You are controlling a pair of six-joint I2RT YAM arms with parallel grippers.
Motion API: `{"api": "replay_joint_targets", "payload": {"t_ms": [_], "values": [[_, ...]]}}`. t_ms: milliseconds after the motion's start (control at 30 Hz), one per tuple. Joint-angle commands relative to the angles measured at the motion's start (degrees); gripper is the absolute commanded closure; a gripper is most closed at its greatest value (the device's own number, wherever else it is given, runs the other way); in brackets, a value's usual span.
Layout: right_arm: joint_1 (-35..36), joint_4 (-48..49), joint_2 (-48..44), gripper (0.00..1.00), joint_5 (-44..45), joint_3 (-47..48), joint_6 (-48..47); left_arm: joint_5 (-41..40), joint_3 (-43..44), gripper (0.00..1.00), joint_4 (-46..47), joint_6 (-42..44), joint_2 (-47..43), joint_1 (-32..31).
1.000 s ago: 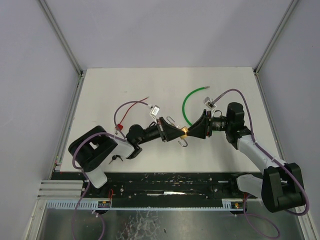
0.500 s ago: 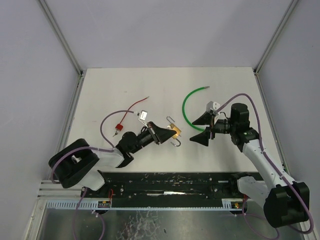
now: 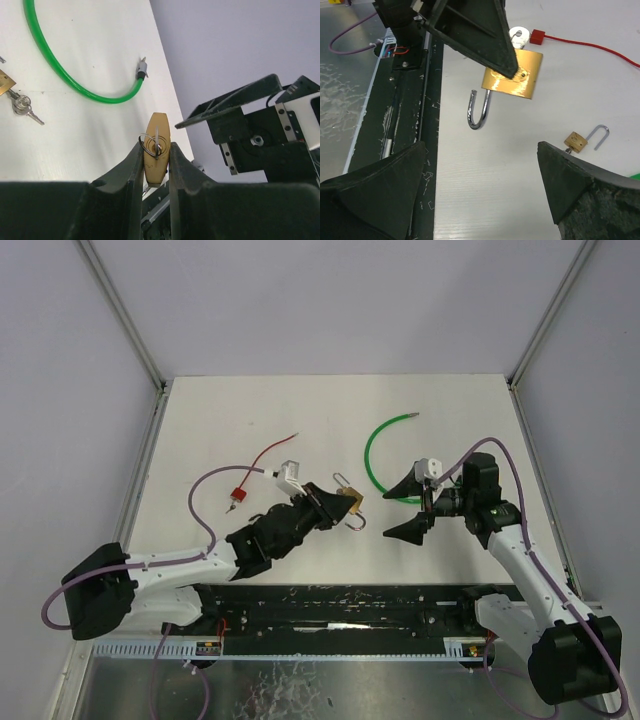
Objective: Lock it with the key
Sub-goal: Lock the lock.
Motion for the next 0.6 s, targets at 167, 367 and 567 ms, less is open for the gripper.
{"api": "replay_joint_targets", "payload": {"t_ms": [167,367,567], "values": [[0.9,11.9,1.0,0.13,2.1,-2.1,13.3,-11.8,14.4,1.00,-11.4,-1.6,5.1,-4.0],[3.1,15.8,2.5,0.23,3.3,-2.5,19.8,-14.6,18.7,1.00,-12.6,-1.3,8.3,-5.6],[5.4,16.5,3.5,0.28,3.5,-2.8,21.0,-15.8,20.5,1.00,-12.9,-0.5,8.9,-6.4]]}}
